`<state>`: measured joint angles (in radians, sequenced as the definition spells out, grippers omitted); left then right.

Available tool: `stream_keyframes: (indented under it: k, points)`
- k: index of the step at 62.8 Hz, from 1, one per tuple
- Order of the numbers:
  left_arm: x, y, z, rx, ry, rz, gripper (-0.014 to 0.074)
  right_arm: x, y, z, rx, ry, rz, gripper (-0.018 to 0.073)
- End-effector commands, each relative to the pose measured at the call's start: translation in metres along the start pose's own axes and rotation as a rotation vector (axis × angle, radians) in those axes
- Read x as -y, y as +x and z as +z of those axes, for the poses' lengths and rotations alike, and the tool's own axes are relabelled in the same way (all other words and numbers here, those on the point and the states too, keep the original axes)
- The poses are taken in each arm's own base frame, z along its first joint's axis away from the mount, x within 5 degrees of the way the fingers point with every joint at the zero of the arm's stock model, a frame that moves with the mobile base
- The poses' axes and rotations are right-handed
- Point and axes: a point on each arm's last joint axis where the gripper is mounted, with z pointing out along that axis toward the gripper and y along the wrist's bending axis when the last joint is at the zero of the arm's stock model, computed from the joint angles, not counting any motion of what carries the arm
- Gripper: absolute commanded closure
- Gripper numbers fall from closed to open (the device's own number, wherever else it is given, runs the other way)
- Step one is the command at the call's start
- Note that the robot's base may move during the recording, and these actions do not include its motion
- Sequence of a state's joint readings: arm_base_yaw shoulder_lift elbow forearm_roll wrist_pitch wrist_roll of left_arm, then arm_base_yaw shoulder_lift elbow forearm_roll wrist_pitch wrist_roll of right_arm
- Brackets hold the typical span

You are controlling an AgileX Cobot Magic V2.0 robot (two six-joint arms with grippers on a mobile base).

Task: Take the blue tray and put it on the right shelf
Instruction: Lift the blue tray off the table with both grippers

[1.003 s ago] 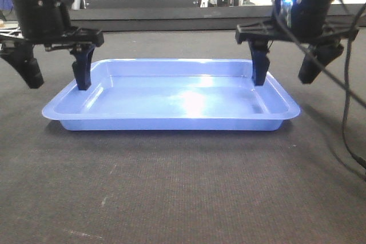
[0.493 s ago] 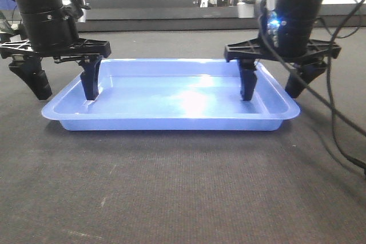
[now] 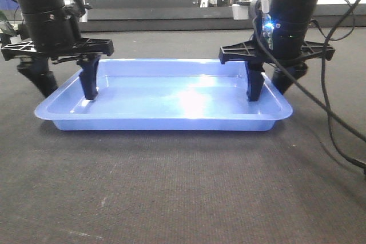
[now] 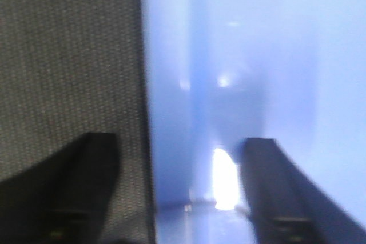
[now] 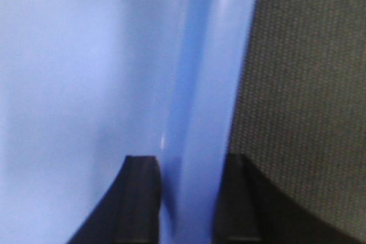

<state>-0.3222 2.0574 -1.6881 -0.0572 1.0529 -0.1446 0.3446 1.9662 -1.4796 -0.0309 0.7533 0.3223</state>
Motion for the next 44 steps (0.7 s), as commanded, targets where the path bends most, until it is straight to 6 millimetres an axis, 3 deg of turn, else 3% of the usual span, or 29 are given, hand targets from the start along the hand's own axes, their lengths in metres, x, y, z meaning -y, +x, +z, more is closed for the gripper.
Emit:
stream_keyframes:
  k: [1, 2, 5, 9, 14, 22, 29, 44]
  points:
    - [0.004, -0.006, -0.035, 0.103, 0.035, -0.012, 0.0523, -0.002, -0.015, -0.031, 0.113, -0.023, -0.021, 0.0492]
    - [0.004, -0.006, -0.035, 0.103, 0.035, -0.012, 0.0577, -0.002, -0.015, -0.031, 0.111, -0.022, -0.021, 0.0522]
    - [0.004, -0.006, -0.035, 0.103, 0.037, -0.013, 0.0662, -0.002, -0.015, -0.031, 0.109, -0.022, -0.021, 0.0498]
    - [0.005, -0.006, -0.035, 0.098, 0.047, -0.019, 0.0620, -0.001, -0.014, -0.031, 0.102, -0.019, -0.022, 0.0499]
    - [0.005, -0.005, -0.038, 0.082, 0.045, -0.017, 0.0645, -0.001, -0.013, -0.035, 0.092, -0.015, -0.021, 0.0499]
    - [0.006, -0.004, -0.058, 0.095, 0.041, -0.010, 0.0643, 0.000, -0.013, -0.055, 0.109, -0.018, -0.018, 0.0499]
    - [0.004, 0.001, -0.088, 0.127, 0.019, 0.006, 0.0643, 0.002, -0.012, -0.087, 0.154, -0.024, -0.020, 0.0499]
    - [0.004, 0.031, -0.163, 0.208, 0.015, 0.027, 0.0643, 0.008, 0.003, -0.179, 0.291, -0.061, -0.016, 0.0499]
